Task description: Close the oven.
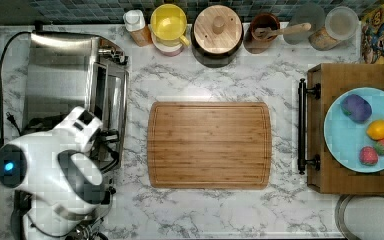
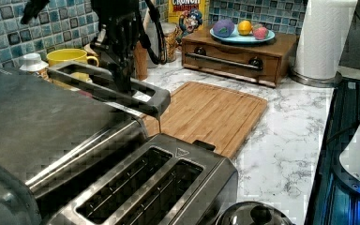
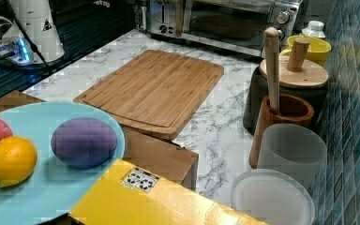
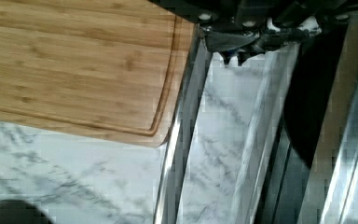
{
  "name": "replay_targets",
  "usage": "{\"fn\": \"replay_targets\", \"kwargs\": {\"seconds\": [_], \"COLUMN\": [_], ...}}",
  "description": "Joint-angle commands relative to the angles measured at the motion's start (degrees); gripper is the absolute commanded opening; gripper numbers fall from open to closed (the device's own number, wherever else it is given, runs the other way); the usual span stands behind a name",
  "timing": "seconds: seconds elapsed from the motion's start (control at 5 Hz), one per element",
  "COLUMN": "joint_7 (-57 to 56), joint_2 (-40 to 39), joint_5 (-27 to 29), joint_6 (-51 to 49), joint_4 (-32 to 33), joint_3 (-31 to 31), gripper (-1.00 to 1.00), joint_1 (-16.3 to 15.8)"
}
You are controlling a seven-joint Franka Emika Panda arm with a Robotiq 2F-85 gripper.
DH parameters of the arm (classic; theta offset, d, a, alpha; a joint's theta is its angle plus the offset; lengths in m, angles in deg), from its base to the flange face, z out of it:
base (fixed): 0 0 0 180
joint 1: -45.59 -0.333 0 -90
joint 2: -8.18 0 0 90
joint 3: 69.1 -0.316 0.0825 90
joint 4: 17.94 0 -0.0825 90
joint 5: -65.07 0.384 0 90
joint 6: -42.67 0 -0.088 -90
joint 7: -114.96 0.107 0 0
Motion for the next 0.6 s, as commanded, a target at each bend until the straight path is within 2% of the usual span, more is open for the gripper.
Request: {"fn": "replay_targets", "kwargs": {"seconds": [0.2, 0.4, 0.6], "joint_7": [13.56, 12.91, -0.72], "joint_2": [-2.58, -0.15, 2.33], "joint_5": [-5.57, -1.81, 12.6], "joint_6": [-7.68, -8.89, -15.11], "joint_4": [-18.85, -18.48, -20.78], "joint_3": [-9.73, -6.74, -5.79], "gripper": [-1.0, -1.0, -1.0], "joint_1": [4.11, 3.68, 7.89]}}
